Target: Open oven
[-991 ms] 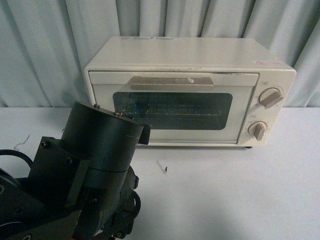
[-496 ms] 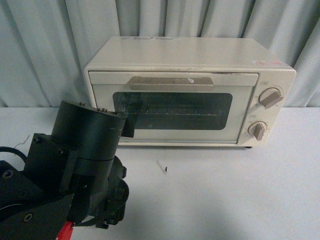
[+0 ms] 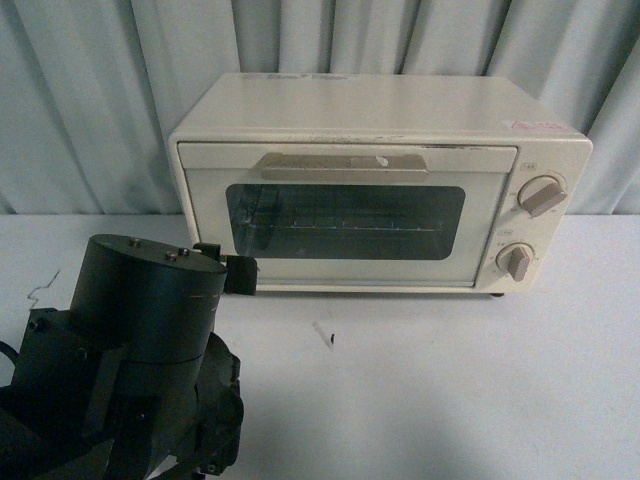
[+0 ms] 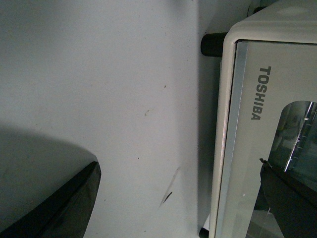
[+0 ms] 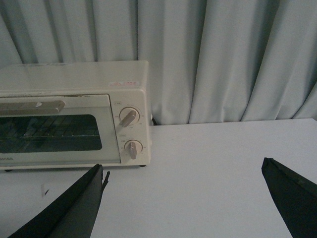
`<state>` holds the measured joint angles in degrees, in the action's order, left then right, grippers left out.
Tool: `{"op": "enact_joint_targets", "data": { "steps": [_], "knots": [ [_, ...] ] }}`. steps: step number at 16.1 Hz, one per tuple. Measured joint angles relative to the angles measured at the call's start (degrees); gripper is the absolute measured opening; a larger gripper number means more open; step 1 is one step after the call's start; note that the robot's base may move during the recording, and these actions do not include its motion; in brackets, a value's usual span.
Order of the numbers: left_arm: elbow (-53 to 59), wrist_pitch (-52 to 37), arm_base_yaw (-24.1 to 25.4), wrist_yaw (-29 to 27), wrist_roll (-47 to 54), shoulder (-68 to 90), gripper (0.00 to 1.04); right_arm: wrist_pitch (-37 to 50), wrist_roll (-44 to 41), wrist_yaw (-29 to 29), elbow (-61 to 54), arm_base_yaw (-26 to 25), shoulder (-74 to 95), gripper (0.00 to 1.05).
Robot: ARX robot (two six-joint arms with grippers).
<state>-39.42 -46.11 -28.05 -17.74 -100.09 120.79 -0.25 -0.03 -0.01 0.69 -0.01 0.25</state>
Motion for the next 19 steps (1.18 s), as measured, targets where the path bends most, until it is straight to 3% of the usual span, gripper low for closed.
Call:
{"op": "enact_joint_targets", "data": {
  "steps": [12, 13, 14, 16, 19],
  "knots": [
    [2.05, -2.91, -0.61, 0.81, 0.00, 0.00, 0.98, 0.00, 0.00, 0.00, 0.00, 0.00, 0.00, 0.98],
    [2.05, -2.91, -0.61, 0.79, 0.00, 0.00, 0.98, -3.39, 1.66, 2.29, 0.70, 0.61, 0.63, 0.98],
    [2.05, -2.89, -0.59, 0.81, 0.00, 0.00, 0.98, -14.25, 8.59, 12.90, 5.33, 5.90, 8.24, 0.98],
    [2.08, -2.93, -0.70, 0.79, 0.00, 0.00, 0.98, -20.37, 18.34, 21.99, 6.97, 6.54, 16.52, 0.98],
    [2.05, -2.91, -0.61, 0.81, 0.02, 0.00, 0.98, -2.36, 22.10, 22.73, 8.76, 2.49, 30.40, 0.96]
  ]
}}
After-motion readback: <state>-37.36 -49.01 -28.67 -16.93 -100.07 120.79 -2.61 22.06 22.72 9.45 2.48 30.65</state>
